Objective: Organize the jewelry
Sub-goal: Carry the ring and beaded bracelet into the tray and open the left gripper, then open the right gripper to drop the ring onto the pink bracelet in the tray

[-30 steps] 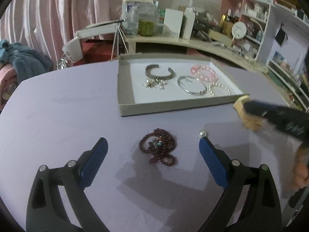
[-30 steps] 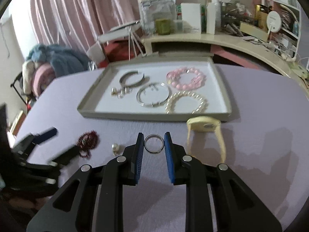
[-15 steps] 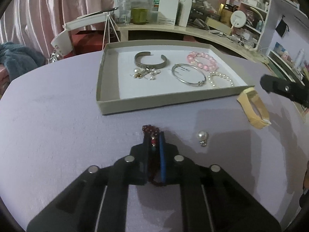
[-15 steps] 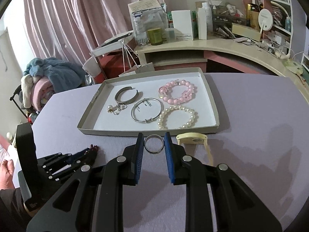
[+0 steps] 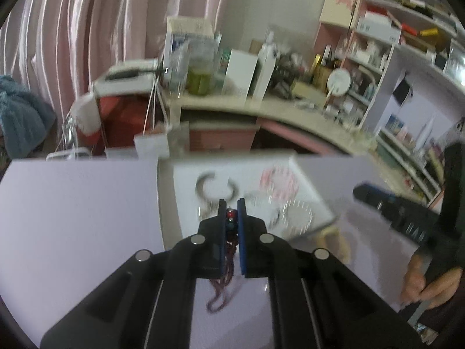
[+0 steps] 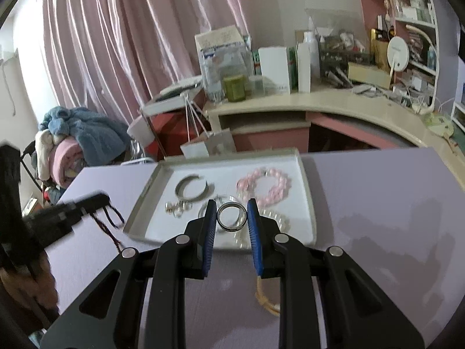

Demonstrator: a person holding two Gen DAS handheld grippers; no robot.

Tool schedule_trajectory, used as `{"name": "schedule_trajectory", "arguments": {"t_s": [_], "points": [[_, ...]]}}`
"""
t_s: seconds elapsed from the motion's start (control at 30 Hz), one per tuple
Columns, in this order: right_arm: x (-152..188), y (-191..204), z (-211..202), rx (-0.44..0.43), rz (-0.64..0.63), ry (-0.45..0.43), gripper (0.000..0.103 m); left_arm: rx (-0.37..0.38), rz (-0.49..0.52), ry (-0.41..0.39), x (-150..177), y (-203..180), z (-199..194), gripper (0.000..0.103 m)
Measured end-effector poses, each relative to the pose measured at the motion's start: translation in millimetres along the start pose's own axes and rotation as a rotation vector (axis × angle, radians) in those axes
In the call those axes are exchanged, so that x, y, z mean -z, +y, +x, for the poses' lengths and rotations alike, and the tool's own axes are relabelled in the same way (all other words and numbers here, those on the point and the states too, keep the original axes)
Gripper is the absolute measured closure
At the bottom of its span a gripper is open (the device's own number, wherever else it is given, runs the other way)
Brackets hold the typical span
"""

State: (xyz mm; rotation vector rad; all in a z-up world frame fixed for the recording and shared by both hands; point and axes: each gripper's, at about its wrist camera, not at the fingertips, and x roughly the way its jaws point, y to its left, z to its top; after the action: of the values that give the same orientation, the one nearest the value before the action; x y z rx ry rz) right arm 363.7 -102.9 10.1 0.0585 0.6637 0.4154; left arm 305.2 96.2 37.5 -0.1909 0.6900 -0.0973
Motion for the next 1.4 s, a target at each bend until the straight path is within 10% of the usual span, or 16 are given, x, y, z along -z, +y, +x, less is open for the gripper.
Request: {"name": "schedule_trajectory", "arguments": {"t_s": [0.5,1.1,1.27,1.4], "points": [[-35.1,-6.4,3.3,0.003,-0.009,-0.077,0.08,0.018,0.044,-0.119,-93.7,-16.1,-12.8,0.096],[-37.5,-4.2,16.9,-0.004,-0.004,-0.055,0.08,0.004,0.044,-0.014,-75.4,-10.2,26.5,0.095],[-38.4,-5.1,18.4,0.0,-0.001,-0.055,0.08,-0.022,0.021,-0.027,-71.0,-4.2,24.9,0.054],[-38.2,-7.9,21.6,0.006,0.004,-0.051,0.08,-0.029,0.003,-0.049,-74.8,1.8,19.5,0.054]]}}
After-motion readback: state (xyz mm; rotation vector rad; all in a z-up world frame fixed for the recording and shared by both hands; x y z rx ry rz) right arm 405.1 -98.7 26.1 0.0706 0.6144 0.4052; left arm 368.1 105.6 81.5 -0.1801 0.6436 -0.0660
